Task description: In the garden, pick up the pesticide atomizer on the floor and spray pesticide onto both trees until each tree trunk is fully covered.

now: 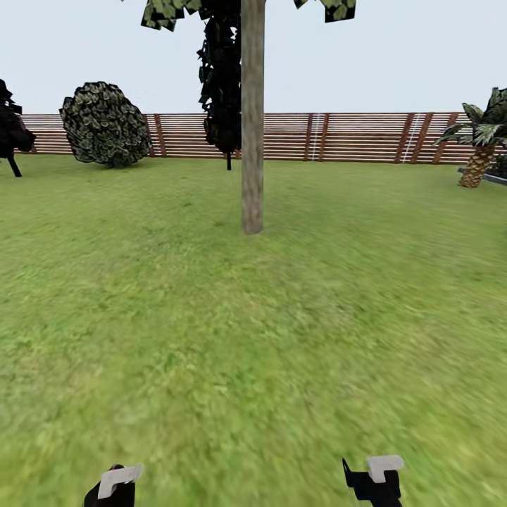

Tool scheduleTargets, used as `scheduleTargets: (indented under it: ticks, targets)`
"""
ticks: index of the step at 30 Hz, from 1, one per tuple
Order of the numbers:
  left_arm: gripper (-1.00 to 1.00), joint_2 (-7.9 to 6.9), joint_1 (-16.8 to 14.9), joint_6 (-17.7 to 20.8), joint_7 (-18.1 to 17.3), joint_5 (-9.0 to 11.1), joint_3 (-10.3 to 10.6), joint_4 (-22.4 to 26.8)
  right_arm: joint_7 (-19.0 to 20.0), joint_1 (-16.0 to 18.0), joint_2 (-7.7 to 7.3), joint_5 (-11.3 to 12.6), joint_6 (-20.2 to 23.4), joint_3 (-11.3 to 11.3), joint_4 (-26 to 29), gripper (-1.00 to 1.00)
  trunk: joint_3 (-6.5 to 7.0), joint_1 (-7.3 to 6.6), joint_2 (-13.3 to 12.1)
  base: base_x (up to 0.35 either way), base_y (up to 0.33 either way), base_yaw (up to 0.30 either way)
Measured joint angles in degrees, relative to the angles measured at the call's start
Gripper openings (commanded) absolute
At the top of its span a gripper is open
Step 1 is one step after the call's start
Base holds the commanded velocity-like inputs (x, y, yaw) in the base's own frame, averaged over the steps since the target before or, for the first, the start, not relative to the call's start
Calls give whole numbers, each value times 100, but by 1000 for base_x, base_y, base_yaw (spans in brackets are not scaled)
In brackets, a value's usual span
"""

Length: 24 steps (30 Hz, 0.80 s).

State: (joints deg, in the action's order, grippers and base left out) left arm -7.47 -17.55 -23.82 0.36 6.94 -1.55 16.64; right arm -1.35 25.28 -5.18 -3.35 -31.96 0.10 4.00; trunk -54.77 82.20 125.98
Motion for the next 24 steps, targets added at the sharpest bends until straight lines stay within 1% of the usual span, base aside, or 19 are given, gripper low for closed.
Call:
scheduleTargets:
  ticks: [24]
  targets:
    - [-100,8,0,0,0,8,8,-4,0,0,-9,0,3,-3,0,100,0,0,0,339,0,0]
